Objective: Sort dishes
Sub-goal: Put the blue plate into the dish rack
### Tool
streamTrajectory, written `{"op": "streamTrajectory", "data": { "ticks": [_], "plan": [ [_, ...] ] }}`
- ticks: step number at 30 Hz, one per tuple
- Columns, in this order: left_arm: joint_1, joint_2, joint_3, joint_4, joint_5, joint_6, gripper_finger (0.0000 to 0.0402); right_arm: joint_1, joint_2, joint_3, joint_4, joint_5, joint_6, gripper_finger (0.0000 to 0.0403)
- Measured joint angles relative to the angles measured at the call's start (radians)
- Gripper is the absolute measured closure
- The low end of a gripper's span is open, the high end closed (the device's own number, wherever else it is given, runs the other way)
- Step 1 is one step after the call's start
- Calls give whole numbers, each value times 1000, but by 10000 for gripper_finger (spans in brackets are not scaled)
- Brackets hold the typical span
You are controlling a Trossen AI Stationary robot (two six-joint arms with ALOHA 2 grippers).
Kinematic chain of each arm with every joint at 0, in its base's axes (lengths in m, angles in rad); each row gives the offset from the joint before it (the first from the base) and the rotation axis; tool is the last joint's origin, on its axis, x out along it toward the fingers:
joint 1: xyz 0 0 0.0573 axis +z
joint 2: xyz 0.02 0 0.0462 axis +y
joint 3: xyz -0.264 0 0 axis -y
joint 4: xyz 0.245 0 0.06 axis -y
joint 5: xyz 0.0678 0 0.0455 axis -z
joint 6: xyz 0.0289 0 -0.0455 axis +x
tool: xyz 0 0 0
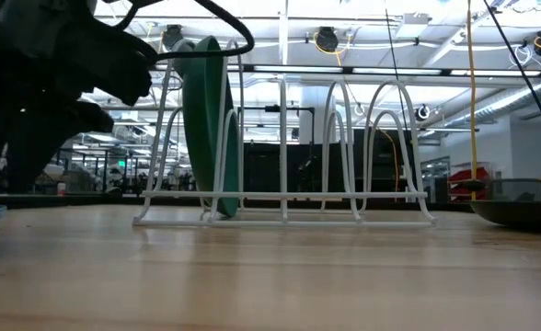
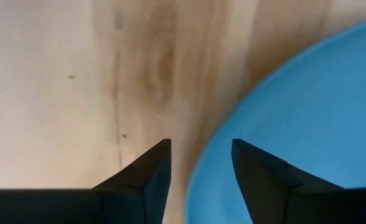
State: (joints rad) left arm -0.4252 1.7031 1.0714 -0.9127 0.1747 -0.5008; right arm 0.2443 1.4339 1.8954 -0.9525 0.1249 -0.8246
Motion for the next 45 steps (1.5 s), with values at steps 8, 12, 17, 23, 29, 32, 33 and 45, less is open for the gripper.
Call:
{"op": "streamTrajectory", "data": {
  "ticks": [8,12,17,23,29,32,33,45],
  "plan": [
    [-5,0,-86,-7,55,-69,223,0,1,0,-1,0,41,284],
    [-23,-11,-126,50,58,-110,223,0,0,0,-1,0,61,284],
    [-36,-19,-150,108,79,-122,223,0,0,0,2,0,65,284],
    [-36,-22,-178,147,113,-127,223,0,1,2,6,0,65,284],
    [-36,-22,-182,162,115,-119,223,0,2,2,6,0,65,284],
    [-37,-22,-183,163,115,-98,224,0,2,2,6,0,65,284],
    [-37,-21,-183,163,115,-93,224,0,2,2,5,0,65,284],
    [-40,-20,-183,145,82,-91,279,0,3,2,5,0,65,284]
  ]
}}
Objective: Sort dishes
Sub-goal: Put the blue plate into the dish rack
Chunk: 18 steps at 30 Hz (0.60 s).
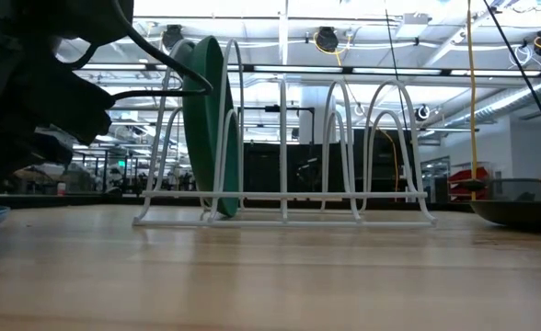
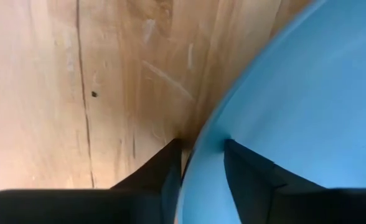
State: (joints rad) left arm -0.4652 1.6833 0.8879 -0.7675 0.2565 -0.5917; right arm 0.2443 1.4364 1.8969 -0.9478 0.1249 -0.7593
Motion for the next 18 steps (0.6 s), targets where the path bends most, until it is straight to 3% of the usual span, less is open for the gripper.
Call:
{"op": "streamTrajectory", "data": {
  "ticks": [6,18],
  "plan": [
    [0,0,-1,-4,3,-1,333,0,0,0,1,0,0,284],
    [0,-1,2,-62,7,-57,391,0,0,0,2,5,-1,284]
  ]
}}
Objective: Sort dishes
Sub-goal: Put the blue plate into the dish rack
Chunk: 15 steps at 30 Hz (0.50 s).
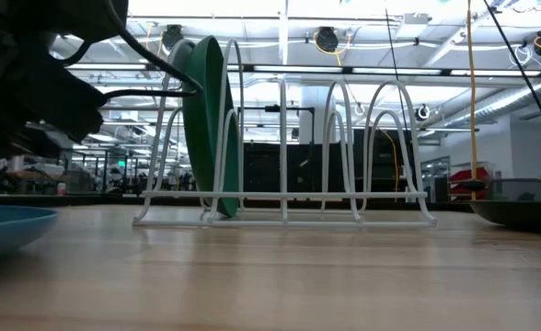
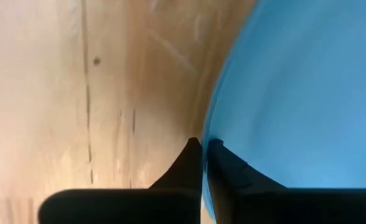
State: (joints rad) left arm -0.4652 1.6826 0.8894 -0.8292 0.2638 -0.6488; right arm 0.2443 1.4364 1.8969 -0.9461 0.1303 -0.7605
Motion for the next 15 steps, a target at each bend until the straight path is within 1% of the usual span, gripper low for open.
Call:
{"op": "streamTrajectory", "data": {
  "ticks": [7,15],
  "plan": [
    [2,-39,-3,-59,-18,-66,394,0,0,0,16,0,-3,284],
    [3,-122,70,-255,-103,-153,397,0,0,0,44,-1,-12,284]
  ]
}}
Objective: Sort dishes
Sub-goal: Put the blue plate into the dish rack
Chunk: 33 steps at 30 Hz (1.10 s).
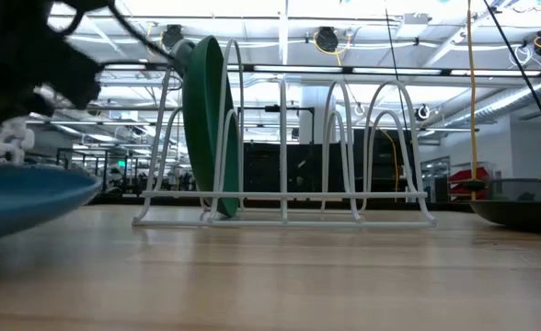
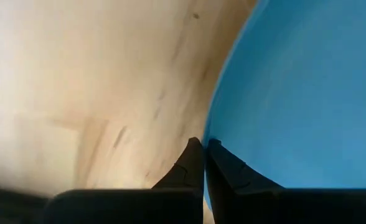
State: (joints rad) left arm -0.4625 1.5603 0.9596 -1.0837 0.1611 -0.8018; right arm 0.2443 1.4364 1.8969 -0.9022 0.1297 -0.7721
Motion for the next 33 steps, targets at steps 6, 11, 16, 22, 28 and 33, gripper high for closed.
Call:
{"op": "streamTrajectory", "data": {
  "ticks": [6,11,16,22,28,33],
  "plan": [
    [0,-87,119,-194,-107,-95,397,0,0,0,10,0,-7,284],
    [-11,-142,255,-346,-196,-146,397,0,0,0,15,0,-7,284],
    [-41,-161,437,-461,-281,-168,397,0,0,0,12,0,-7,284],
    [-80,-162,660,-487,-445,-171,397,0,0,0,8,2,-14,284],
    [-97,-162,803,-487,-713,-129,397,0,-7,-1,10,59,-22,284],
    [-91,-162,830,-488,-939,-126,397,-1,-32,-2,58,86,98,281]
  ]
}}
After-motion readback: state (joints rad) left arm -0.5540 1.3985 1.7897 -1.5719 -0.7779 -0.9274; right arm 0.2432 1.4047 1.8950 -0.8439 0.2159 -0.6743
